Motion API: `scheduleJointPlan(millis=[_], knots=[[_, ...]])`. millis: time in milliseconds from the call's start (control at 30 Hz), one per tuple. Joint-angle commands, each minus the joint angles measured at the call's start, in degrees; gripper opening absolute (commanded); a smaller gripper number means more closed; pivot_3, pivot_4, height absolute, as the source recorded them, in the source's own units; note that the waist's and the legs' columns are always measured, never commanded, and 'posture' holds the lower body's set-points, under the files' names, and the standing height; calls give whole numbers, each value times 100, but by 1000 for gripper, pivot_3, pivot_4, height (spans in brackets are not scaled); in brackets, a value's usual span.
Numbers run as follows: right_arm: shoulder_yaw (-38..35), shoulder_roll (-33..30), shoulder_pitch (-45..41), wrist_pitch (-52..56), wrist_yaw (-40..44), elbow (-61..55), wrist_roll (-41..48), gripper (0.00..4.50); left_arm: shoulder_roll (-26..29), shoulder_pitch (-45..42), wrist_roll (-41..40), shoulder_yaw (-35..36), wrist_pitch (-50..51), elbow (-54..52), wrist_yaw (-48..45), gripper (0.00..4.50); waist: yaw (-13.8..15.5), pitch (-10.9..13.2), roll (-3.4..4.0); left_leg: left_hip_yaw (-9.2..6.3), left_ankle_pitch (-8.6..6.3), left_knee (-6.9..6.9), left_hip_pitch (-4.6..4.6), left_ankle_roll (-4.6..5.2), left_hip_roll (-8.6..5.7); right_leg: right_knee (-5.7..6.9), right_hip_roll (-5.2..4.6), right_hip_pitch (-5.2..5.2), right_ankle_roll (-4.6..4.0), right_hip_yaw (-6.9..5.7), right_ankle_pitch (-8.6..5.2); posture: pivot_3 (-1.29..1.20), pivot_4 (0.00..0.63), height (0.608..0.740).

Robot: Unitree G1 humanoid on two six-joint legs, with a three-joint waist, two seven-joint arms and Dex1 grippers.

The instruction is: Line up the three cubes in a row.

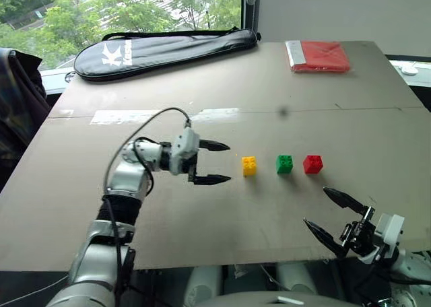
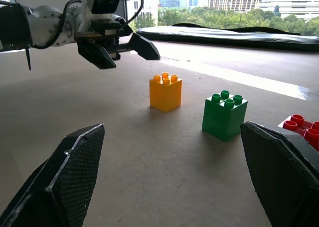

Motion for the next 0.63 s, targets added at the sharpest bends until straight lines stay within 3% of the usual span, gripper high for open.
scheduleJointPlan(millis=[33,167,367,633], knots=[[-102,-54,-31,-64,68,0,142,4500,292,561,4,257,602,-803,668,4459,5,1,4,2,0,0,1,0,-1,-1,-3,1,3,2,-2,0,150,707],[-386,-278,-156,-48,288,429,285,4500,464,2007,-25,707,1299,-1993,1662,4459,-21,5,5,17,-1,0,0,0,-3,-11,-17,1,4,15,-1,0,150,707],[-819,-852,-743,13,819,1436,411,4500,59,4367,148,1092,1234,-3516,2841,4459,32,14,0,15,-5,-1,-3,2,-5,-20,-57,-1,-11,16,8,0,150,707],[-874,-1188,-1263,177,1374,2186,379,4500,-251,5252,398,671,1030,-4014,3525,4459,126,5,24,9,-4,-1,3,3,-4,-6,-20,3,6,-2,-4,0,150,707]])
